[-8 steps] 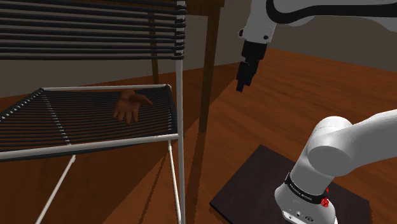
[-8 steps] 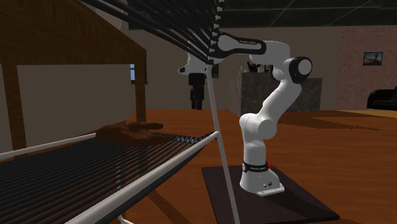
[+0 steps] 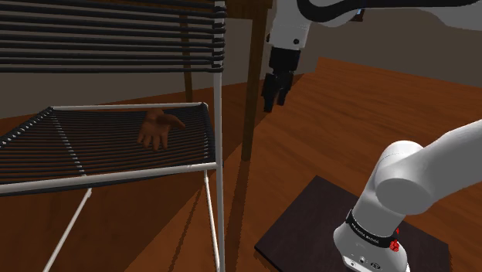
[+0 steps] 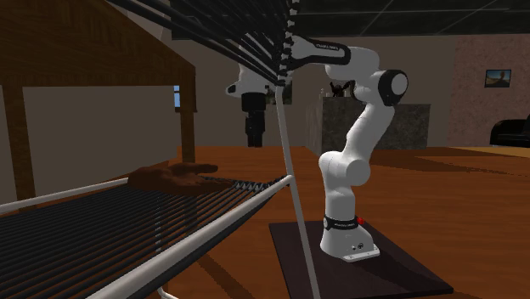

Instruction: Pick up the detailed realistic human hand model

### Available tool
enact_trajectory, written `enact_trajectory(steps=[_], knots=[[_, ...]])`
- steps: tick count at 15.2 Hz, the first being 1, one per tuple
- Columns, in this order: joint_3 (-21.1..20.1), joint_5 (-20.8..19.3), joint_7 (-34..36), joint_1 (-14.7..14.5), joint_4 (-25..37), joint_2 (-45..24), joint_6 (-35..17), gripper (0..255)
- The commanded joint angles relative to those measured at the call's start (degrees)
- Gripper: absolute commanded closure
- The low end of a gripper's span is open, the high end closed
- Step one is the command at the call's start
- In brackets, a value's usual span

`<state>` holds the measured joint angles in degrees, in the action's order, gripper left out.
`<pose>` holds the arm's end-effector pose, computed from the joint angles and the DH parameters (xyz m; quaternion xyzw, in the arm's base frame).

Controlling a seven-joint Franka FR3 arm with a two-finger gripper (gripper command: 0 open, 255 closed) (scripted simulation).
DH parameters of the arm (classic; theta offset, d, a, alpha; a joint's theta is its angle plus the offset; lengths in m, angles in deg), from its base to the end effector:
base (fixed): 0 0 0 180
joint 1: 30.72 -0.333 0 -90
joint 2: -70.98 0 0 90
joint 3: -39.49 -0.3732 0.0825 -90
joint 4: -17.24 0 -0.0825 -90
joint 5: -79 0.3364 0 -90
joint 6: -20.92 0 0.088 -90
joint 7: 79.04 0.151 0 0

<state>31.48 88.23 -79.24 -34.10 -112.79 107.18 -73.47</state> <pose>0.2664 0.0914 0.5904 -0.9959 -0.0818 0.0005 0.0392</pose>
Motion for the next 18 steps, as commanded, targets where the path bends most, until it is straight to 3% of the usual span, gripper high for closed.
enact_trajectory(steps=[1, 10, 18], knots=[[-1.7, 1.1, 2.0, -0.6, 2.8, -3.1, 0.0, 0], [-9.3, 3.6, 11.8, -2.9, 18.2, -19.0, -0.2, 0], [-15.3, 1.2, 21.6, -5.8, 36.9, -36.0, 1.9, 0]])
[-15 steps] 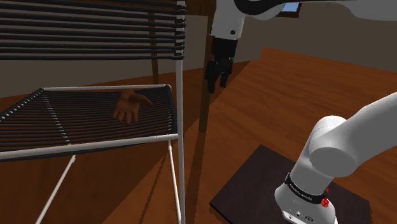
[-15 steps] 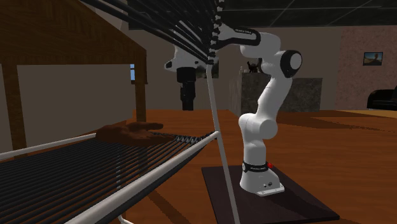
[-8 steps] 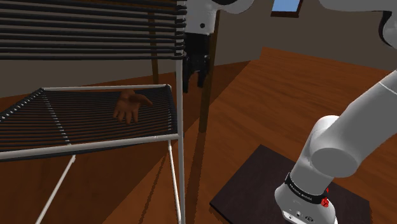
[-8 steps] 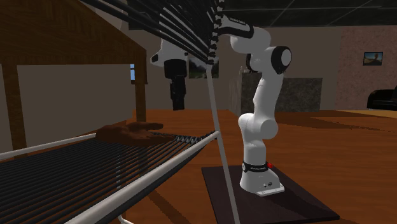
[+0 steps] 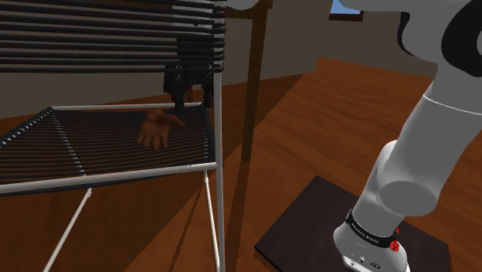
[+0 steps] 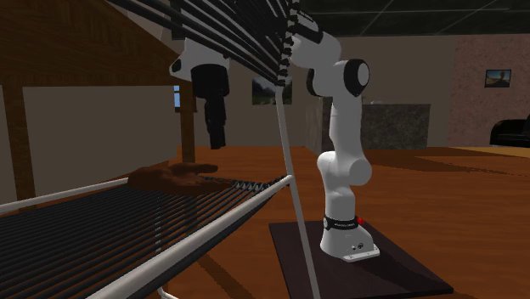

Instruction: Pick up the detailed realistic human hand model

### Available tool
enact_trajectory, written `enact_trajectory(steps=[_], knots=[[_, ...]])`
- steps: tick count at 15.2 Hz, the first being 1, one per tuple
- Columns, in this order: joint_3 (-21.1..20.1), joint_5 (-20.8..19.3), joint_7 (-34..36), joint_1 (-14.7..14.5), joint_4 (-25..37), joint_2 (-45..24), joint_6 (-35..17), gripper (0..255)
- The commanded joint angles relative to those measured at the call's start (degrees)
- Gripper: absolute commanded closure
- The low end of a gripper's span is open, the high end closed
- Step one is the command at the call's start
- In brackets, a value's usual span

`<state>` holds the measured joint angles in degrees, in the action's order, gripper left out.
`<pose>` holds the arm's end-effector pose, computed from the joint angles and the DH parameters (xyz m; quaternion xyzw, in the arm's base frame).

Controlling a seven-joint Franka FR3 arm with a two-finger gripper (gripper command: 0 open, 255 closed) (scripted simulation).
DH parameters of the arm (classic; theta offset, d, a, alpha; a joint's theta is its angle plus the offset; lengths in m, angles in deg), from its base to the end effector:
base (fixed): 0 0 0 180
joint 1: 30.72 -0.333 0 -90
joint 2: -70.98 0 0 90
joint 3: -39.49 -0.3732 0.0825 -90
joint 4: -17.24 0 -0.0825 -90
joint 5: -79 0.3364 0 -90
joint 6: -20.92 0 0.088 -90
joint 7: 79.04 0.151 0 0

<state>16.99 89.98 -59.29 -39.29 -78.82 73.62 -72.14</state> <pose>0.4064 0.2831 0.6207 -0.9919 -0.0925 0.0416 0.0763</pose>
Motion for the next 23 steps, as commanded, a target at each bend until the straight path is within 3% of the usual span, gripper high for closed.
enact_trajectory(steps=[1, 11, 12, 23], knots=[[-1.5, -1.2, 2.9, -1.2, 5.8, -4.9, 1.0, 0], [-1.6, -1.0, 2.3, -1.5, 0.1, -4.9, -4.6, 0], [-1.7, -1.0, 2.4, -1.6, 0.0, -4.9, -4.7, 255], [-1.6, -1.1, 2.6, -1.5, 1.8, -5.1, -3.1, 255]])
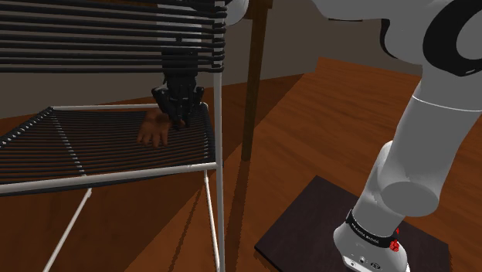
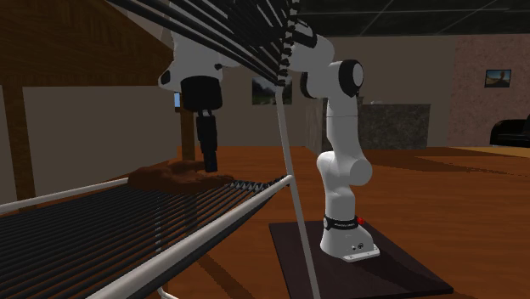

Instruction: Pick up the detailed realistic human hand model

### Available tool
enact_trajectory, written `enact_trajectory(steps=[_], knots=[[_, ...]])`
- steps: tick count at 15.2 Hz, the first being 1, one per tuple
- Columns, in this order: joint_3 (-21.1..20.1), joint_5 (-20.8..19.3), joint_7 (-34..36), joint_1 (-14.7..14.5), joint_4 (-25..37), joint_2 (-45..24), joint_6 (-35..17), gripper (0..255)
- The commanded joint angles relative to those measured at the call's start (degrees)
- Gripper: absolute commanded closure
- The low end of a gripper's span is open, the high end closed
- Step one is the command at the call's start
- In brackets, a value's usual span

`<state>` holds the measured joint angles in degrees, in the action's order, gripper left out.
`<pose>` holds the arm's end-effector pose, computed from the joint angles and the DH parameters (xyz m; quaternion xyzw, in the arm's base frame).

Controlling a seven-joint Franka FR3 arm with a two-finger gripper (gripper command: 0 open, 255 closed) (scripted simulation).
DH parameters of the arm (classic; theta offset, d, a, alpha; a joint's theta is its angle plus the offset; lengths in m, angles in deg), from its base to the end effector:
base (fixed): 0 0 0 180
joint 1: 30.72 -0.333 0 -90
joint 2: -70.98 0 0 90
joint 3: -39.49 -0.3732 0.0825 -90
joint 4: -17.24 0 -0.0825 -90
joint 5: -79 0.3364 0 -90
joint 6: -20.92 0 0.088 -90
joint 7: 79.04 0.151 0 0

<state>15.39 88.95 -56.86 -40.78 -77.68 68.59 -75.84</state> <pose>0.4260 0.3126 0.5940 -0.9911 -0.0933 0.0473 0.0819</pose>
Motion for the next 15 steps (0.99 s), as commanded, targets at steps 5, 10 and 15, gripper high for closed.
enact_trajectory(steps=[5, 10, 15], knots=[[-0.1, -0.4, 1.0, -0.1, 5.4, -0.8, 4.5, 255], [-0.2, -0.9, 2.0, -0.3, 10.6, -2.0, 8.6, 255], [-0.3, -1.3, 2.7, -0.5, 14.3, -3.0, 11.3, 255]])
